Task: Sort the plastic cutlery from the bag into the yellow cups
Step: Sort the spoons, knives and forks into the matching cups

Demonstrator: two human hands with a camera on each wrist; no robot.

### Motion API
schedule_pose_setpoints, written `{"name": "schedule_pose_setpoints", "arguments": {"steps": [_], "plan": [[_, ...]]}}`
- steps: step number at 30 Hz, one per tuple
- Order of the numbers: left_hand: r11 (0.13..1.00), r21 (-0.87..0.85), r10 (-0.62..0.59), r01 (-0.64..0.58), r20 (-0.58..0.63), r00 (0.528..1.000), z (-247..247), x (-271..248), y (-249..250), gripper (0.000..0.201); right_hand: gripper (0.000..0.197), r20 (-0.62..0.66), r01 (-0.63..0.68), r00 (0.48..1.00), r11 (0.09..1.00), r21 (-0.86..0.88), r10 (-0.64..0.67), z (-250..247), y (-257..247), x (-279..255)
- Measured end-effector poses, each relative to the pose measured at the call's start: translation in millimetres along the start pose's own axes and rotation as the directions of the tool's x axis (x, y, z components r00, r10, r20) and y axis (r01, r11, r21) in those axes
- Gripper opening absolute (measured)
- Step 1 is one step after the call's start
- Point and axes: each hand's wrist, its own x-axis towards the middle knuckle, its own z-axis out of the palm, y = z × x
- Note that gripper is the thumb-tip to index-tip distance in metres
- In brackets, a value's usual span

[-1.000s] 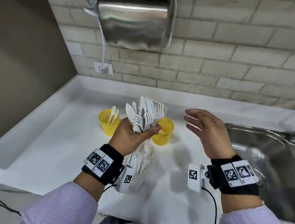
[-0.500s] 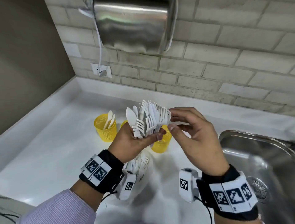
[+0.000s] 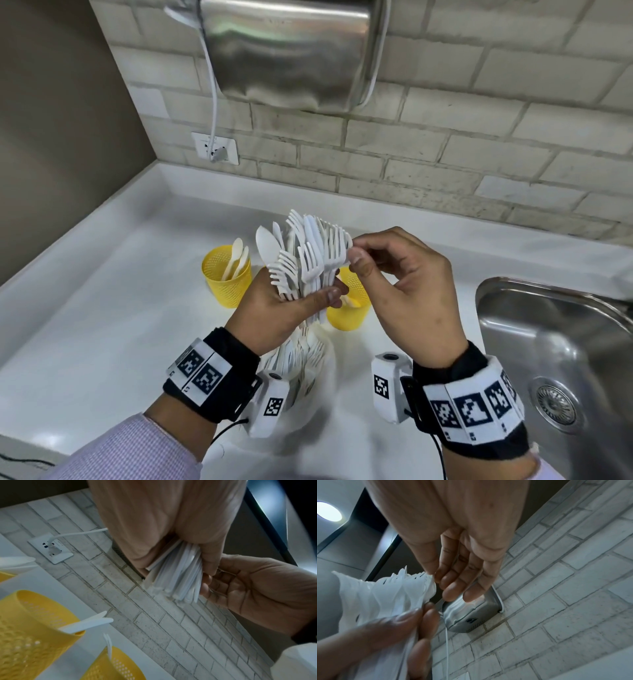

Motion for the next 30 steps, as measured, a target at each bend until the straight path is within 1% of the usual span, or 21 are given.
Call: {"name": "schedule_pose_setpoints", "arguments": {"steps": [3, 7, 11, 14, 16, 18, 19, 21, 22, 23, 26, 28, 29, 30], "plan": [[0.999, 0.035, -0.023, 0.023, 0.003, 1.000, -4.0, -1.1, 0.6, 0.017, 0.007, -0.021, 0.057, 0.998, 0.995, -0.079, -0.058, 5.4, 3.1, 3.6], [0.999, 0.018, -0.042, 0.043, -0.023, 0.999, -8.7, -0.6, -0.1, 0.016, 0.008, -0.085, 0.062, 0.994, 0.993, -0.100, -0.071, 13.9, 3.9, 9.6], [0.997, -0.056, -0.062, 0.061, -0.029, 0.998, -10.7, 1.8, -2.2, 0.022, 0.007, -0.159, 0.016, 0.987, 0.998, -0.053, -0.025, 16.3, 4.3, 18.1], [0.995, -0.071, -0.070, 0.067, -0.034, 0.997, -11.7, 2.9, -4.3, 0.022, 0.008, -0.227, -0.015, 0.974, 1.000, 0.015, 0.018, 14.2, 2.9, 24.0], [0.995, -0.074, -0.067, 0.064, -0.039, 0.997, -11.2, 4.0, -3.6, 0.021, 0.007, -0.203, -0.074, 0.975, 0.993, 0.087, 0.091, 14.1, 1.6, 25.8], [0.995, -0.076, -0.067, 0.064, -0.035, 0.997, -9.7, 4.8, -1.6, 0.020, 0.011, -0.101, -0.173, 0.978, 0.978, 0.120, 0.185, 15.2, 2.1, 25.9], [0.995, -0.078, -0.066, 0.064, -0.030, 0.997, -9.6, 5.1, -1.4, 0.021, 0.016, -0.052, -0.198, 0.978, 0.975, 0.103, 0.204, 16.0, 3.0, 25.8], [0.994, -0.086, -0.068, 0.067, -0.017, 0.998, -9.5, 5.8, -3.0, 0.021, 0.023, -0.024, -0.205, 0.978, 0.974, 0.093, 0.208, 17.5, 3.2, 25.8], [0.993, -0.097, -0.072, 0.070, -0.015, 0.997, -9.7, 6.2, -3.9, 0.021, 0.024, -0.033, -0.214, 0.975, 0.967, 0.142, 0.220, 18.1, 2.1, 26.6], [0.991, -0.108, -0.077, 0.075, -0.016, 0.997, -9.8, 7.0, -5.2, 0.021, 0.023, -0.044, -0.233, 0.967, 0.945, 0.227, 0.249, 18.0, 0.8, 28.0], [0.984, -0.154, -0.091, 0.087, -0.017, 0.996, -7.4, 8.6, -4.0, 0.019, 0.024, -0.087, -0.288, 0.922, 0.817, 0.499, 0.378, 13.4, -3.1, 35.8], [0.981, -0.176, -0.091, 0.086, -0.019, 0.996, -6.9, 9.1, -3.8, 0.019, 0.024, -0.164, -0.231, 0.895, 0.745, 0.625, 0.415, 4.6, -6.1, 43.4], [0.981, -0.172, -0.092, 0.087, -0.025, 0.995, -7.2, 9.2, -4.9, 0.019, 0.023, -0.238, -0.169, 0.876, 0.731, 0.661, 0.419, -1.5, -7.2, 47.3], [0.982, -0.165, -0.097, 0.090, -0.031, 0.995, -7.6, 9.3, -5.6, 0.018, 0.022, -0.331, -0.093, 0.852, 0.739, 0.668, 0.406, -7.9, -8.5, 50.5]]}}
